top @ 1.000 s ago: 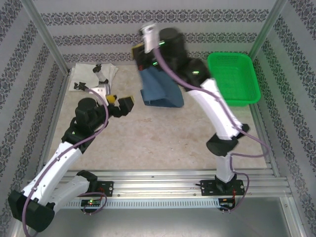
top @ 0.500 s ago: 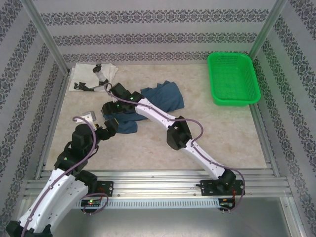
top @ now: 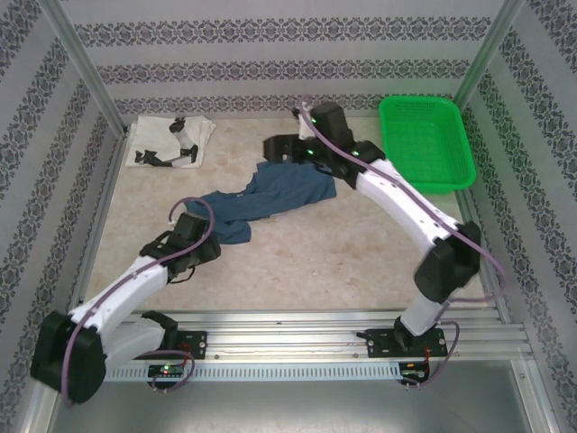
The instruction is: Fold and stack the t-shirts
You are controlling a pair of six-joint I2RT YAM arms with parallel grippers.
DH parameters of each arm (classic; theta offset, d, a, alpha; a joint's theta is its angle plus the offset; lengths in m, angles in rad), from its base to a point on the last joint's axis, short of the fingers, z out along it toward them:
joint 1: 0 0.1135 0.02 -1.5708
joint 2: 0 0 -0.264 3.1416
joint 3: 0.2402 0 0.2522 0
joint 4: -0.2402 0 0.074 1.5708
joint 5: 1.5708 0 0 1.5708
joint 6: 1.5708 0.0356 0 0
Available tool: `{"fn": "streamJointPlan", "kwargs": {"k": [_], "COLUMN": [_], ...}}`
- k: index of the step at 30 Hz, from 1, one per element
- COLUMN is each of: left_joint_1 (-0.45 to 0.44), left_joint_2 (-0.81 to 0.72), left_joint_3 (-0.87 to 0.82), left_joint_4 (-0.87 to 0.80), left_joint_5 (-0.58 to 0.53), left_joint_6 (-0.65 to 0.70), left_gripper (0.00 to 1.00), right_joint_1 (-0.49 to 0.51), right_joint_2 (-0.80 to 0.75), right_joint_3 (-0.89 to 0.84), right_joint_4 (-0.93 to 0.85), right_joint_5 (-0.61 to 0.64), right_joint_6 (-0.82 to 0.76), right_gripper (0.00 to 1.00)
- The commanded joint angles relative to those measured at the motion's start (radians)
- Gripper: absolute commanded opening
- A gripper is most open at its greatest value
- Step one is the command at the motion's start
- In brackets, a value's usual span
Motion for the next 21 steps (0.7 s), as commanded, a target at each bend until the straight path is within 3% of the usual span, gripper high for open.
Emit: {"fn": "streamJointPlan", "kwargs": {"k": [1, 4, 8, 13, 18, 21], "left_joint_1": [0.008, 0.018, 0.033, 0.066, 0.086, 0.100], "left_joint_2": [0.121, 0.269, 0.367, 0.496, 0.543, 0.563], "left_joint_3": [0.067, 0.150, 0.188, 0.196, 0.172, 0.179], "left_joint_4": [0.139, 0.154, 0.209, 0.287, 0.349, 0.365], "left_joint_5": [-0.028, -0.055, -0.120, -0.107, -0.072, -0.066], "left_joint_6": [0.012, 0.036, 0.052, 0.041, 0.030, 0.037], "left_gripper": [0.49, 0.47, 0.51, 0.50, 0.37, 0.13], "right_joint_1": [0.012, -0.023, -0.107, -0.211, -0.284, -0.299], "right_joint_2": [-0.055, -0.134, -0.202, -0.145, -0.022, 0.064], "right_joint_3": [-0.204, -0.353, -0.544, -0.590, -0.544, -0.499], "right_joint_4": [0.016, 0.005, 0.073, 0.055, 0.055, 0.071], "right_joint_5": [0.010, 0.005, -0.053, -0.021, -0.004, -0.006], "right_joint_6": [-0.036, -0.021, 0.046, 0.040, 0.002, -0.013], "right_gripper": [0.98, 0.98, 0.97, 0.95, 0.90, 0.85]}}
